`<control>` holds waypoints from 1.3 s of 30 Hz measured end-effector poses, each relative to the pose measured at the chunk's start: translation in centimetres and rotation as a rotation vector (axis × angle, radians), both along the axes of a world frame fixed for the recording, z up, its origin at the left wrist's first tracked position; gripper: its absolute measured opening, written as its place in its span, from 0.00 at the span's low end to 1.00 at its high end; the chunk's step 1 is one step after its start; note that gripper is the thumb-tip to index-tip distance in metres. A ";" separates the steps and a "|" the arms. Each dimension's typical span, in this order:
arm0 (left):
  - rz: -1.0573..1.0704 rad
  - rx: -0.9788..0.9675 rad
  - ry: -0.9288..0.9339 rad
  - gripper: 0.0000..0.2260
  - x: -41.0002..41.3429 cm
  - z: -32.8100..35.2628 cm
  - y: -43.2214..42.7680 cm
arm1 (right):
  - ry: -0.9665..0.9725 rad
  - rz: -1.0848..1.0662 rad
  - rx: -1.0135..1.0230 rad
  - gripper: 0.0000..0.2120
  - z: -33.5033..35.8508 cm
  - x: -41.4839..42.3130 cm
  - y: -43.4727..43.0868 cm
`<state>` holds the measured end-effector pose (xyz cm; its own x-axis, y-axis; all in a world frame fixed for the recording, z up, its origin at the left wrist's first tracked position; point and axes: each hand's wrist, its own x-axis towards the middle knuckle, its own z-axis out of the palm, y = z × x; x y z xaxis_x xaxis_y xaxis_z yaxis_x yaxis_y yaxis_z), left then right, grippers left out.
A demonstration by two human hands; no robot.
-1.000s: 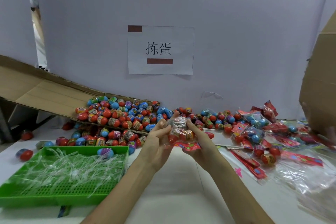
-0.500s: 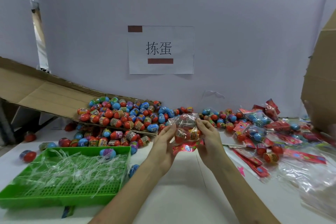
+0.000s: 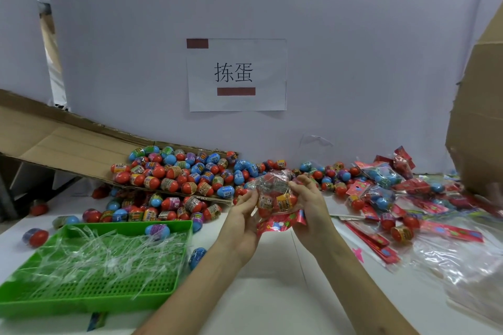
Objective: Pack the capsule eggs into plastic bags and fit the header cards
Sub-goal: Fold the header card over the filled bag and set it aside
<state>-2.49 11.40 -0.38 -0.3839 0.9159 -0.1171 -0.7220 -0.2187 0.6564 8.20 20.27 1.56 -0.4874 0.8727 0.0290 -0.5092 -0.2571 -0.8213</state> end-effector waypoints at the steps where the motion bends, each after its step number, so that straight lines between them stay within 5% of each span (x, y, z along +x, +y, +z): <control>1: -0.012 0.007 0.004 0.18 0.1 0.1 0.0 | 0.015 -0.004 -0.013 0.12 0.1 0.0 0.1; 4: -0.057 0.017 0.048 0.20 -0.1 0.1 0.1 | 0.051 -0.001 -0.041 0.11 0.1 0.2 0.5; 10: -0.107 0.032 0.133 0.09 -0.7 0.2 -0.3 | -0.029 0.044 0.059 0.04 -0.5 0.6 0.9; 17: -0.049 0.005 0.065 0.10 -1.0 0.2 0.0 | -0.438 -0.044 0.287 0.12 -1.4 0.0 0.9; 25: -0.097 -0.034 0.109 0.22 -1.2 0.2 -0.3 | -0.373 0.110 0.247 0.15 -0.9 0.3 0.7; 30: -0.090 -0.022 0.089 0.15 -1.3 -0.1 -0.2 | -0.435 0.038 0.311 0.13 -1.2 -0.3 1.0; 33: -0.033 -0.038 0.059 0.14 -1.7 -0.2 0.1 | -0.531 0.029 0.496 0.07 -1.3 0.0 0.7; 36: -0.004 -0.055 0.033 0.12 -1.9 -0.3 0.3 | -0.748 0.026 0.757 0.14 -1.9 0.4 1.1; 39: -0.025 -0.085 0.072 0.10 -1.9 -0.2 0.3 | -0.579 0.050 0.528 0.15 -0.6 1.5 1.9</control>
